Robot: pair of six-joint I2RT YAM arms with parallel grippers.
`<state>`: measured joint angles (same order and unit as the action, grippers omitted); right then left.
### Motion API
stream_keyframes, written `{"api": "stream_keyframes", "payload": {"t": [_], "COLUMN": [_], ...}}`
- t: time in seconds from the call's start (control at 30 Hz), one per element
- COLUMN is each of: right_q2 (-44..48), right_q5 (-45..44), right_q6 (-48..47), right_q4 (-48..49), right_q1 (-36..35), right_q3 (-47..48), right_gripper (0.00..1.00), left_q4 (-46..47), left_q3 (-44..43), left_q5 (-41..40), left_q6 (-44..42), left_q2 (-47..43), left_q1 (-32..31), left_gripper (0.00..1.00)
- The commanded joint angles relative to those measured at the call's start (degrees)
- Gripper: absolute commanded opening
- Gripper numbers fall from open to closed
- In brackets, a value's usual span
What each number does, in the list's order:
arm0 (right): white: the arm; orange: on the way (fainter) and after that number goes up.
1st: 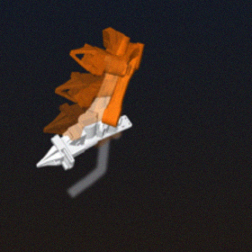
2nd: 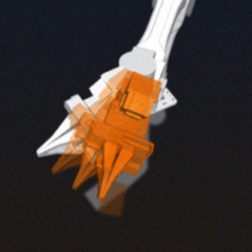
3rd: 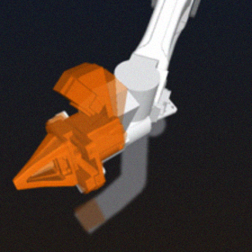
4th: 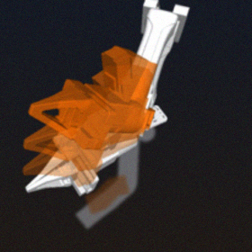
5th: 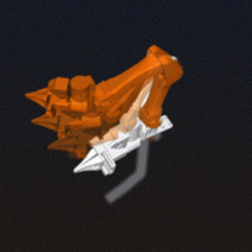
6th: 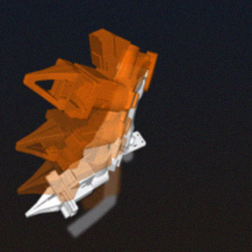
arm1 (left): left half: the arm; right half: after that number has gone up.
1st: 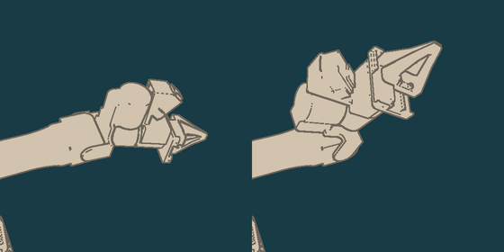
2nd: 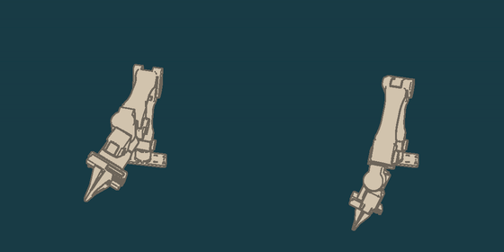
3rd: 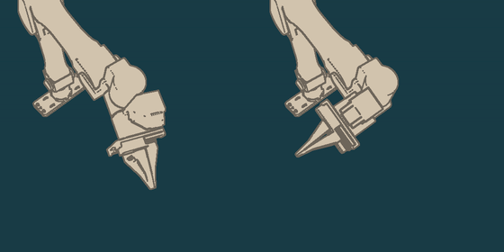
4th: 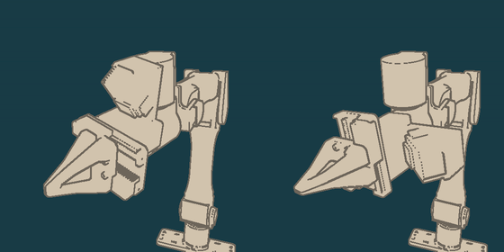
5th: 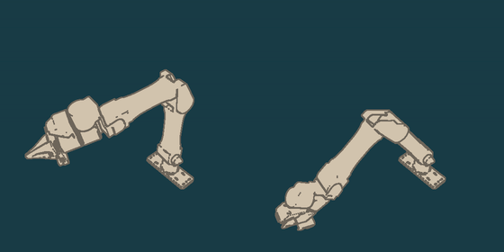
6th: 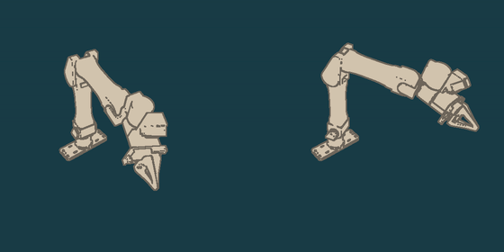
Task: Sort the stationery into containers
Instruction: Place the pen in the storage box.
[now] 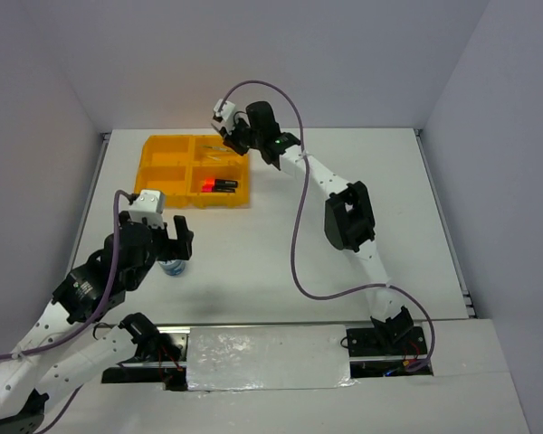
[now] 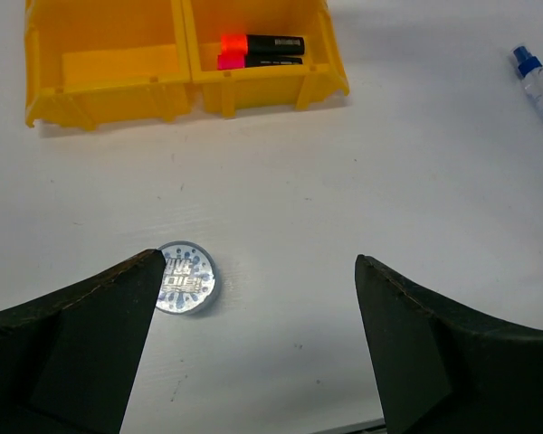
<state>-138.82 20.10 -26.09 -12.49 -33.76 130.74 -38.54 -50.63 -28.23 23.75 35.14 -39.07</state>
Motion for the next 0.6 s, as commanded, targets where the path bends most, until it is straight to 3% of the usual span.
{"api": "stream_keyframes", "payload": {"t": [0.0,0.5,0.57], "right_q2": [-2.5,-12.34,-12.52], "right_q5": [-1.11,-4.54,-4.72], "right_q6": [-2.65,-1.43,-1.51], "right_q4": [7.03,16.71,16.62], "right_q1": [-0.43,-0.61,-0.61], "right_q3": [4.7,8.65,8.92], "right_gripper": [0.0,0.0,0.06], "left_q4": [3.12,3.91,3.92], "left_q3": [-0.96,-0.34,-0.26], "left_q5": [3.79,7.75,8.27], "left_q6": [-2.47,-3.36,-3.44], "left_q2": [1.69,2.31,2.22], "left_q1": [1.98,4.7,4.79], "left_gripper": [0.99,0.99,0.99]}}
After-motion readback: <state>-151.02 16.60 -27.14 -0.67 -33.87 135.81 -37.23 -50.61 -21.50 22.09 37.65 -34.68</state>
